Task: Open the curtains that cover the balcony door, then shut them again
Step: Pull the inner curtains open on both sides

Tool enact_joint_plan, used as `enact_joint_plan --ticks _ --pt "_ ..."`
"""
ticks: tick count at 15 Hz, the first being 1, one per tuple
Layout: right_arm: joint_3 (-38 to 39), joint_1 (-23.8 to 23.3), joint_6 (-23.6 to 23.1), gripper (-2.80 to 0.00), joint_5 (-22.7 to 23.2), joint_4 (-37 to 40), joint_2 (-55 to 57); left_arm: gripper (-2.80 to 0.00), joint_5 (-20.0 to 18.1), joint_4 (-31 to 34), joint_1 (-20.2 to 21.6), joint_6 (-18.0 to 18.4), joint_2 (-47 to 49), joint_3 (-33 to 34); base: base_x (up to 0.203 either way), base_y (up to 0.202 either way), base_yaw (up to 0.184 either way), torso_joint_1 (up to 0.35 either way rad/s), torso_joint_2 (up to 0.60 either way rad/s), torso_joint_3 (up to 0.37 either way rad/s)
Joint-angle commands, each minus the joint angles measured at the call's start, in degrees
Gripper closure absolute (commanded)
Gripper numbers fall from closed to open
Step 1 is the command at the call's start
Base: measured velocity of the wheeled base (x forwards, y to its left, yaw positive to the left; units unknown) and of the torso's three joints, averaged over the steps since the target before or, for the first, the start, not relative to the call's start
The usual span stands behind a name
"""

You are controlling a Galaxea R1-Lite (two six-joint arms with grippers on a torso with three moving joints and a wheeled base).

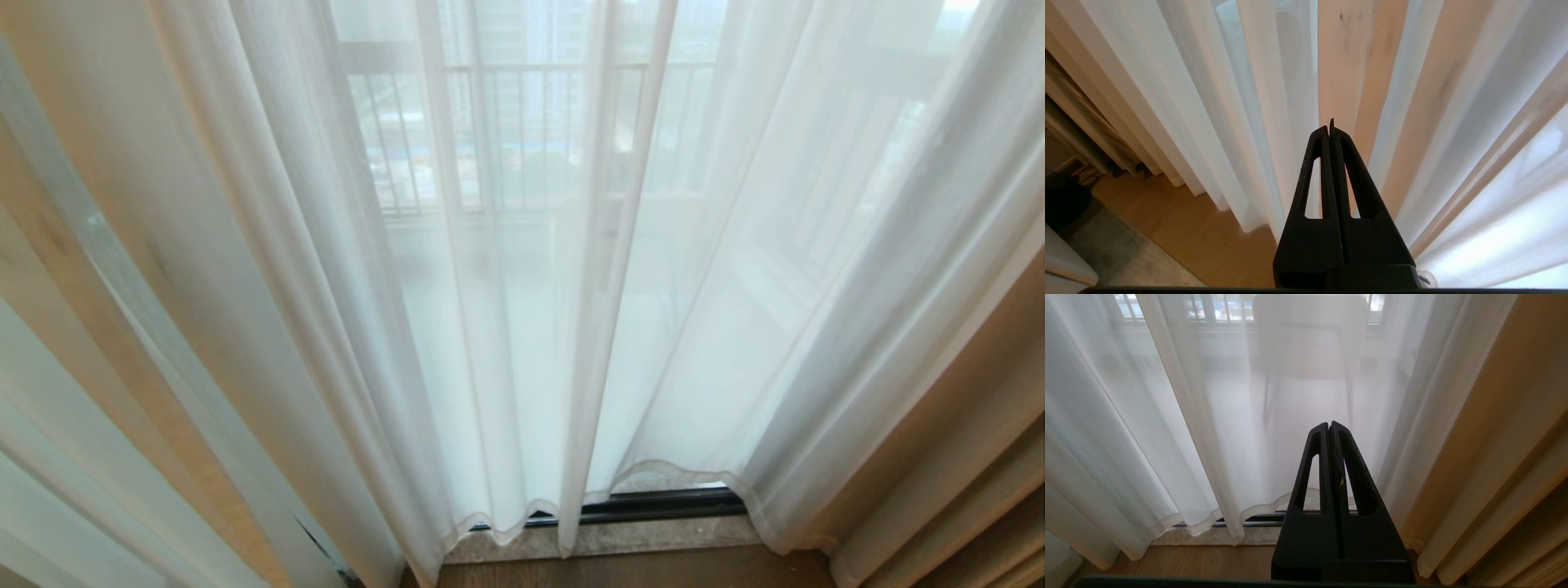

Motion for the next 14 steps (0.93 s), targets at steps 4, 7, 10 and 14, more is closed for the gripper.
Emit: enact_joint_plan --ticks 4,7,10,14 --pt "0.0 -0.02 -0.05 0.0 0.05 -0.05 -0.91 0.0 0.02 -0.03 5.07 -1.49 8.32 -3.21 0.0 0.0 0.0 0.0 0.0 0.0" --pt "0.0 -0.02 -0.05 0.0 0.05 -0.05 -0.91 -2.8 -0.08 -0.14 5.19 -2.33 10.91 -3.46 0.0 0.0 0.0 0.0 0.0 0.0" --pt "0.0 -0.02 -0.05 0.0 -0.02 -0.05 -0.91 -2.8 -0.43 -3.02 5.21 -2.34 14.32 -3.83 0.0 0.0 0.0 0.0 0.0 0.0" --pt "0.0 -0.02 -0.05 0.0 -0.04 -0.05 -0.91 -2.8 -0.96 -7.74 5.9 -2.34 23.01 -9.67 0.0 0.0 0.0 0.0 0.0 0.0"
